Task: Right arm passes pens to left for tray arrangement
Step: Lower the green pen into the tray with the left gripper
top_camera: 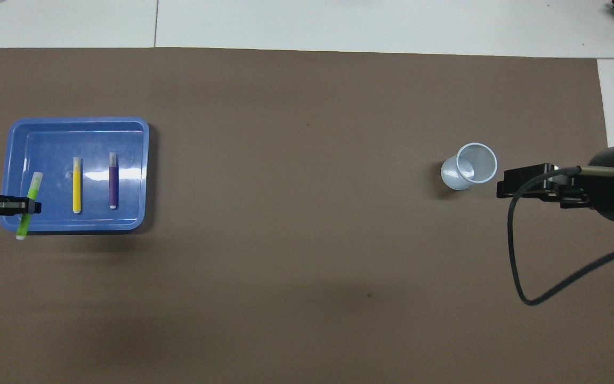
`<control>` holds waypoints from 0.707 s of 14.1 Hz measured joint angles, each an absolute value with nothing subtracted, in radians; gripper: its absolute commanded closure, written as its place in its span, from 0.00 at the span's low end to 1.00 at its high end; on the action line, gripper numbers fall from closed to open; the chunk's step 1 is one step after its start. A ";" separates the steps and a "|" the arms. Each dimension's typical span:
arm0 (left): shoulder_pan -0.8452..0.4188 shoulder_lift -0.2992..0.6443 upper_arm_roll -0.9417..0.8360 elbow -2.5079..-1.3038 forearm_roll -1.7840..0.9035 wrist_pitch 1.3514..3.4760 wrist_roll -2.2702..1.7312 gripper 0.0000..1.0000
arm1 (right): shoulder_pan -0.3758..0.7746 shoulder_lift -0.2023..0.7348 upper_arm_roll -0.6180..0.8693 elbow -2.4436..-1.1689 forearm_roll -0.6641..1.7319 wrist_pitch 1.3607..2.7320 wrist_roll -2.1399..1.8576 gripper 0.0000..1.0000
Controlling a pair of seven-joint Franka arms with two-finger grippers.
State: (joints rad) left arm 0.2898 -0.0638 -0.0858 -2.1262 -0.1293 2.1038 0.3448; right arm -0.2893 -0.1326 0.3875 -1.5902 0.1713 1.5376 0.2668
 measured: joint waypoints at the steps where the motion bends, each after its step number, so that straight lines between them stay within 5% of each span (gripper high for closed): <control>1: 0.303 -0.045 -0.086 -2.126 -0.111 2.137 0.360 1.00 | -0.290 -0.137 0.377 -1.591 0.171 1.535 0.267 0.00; 10: 0.390 0.264 -0.086 -1.876 0.031 2.236 0.509 1.00 | -0.293 -0.134 0.318 -1.595 0.156 1.528 0.264 0.00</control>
State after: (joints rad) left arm 0.3902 0.2643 -0.0857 -1.8757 0.0315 2.2360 0.5092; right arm -0.2934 -0.1335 0.3180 -1.5953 0.1558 1.5279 0.2641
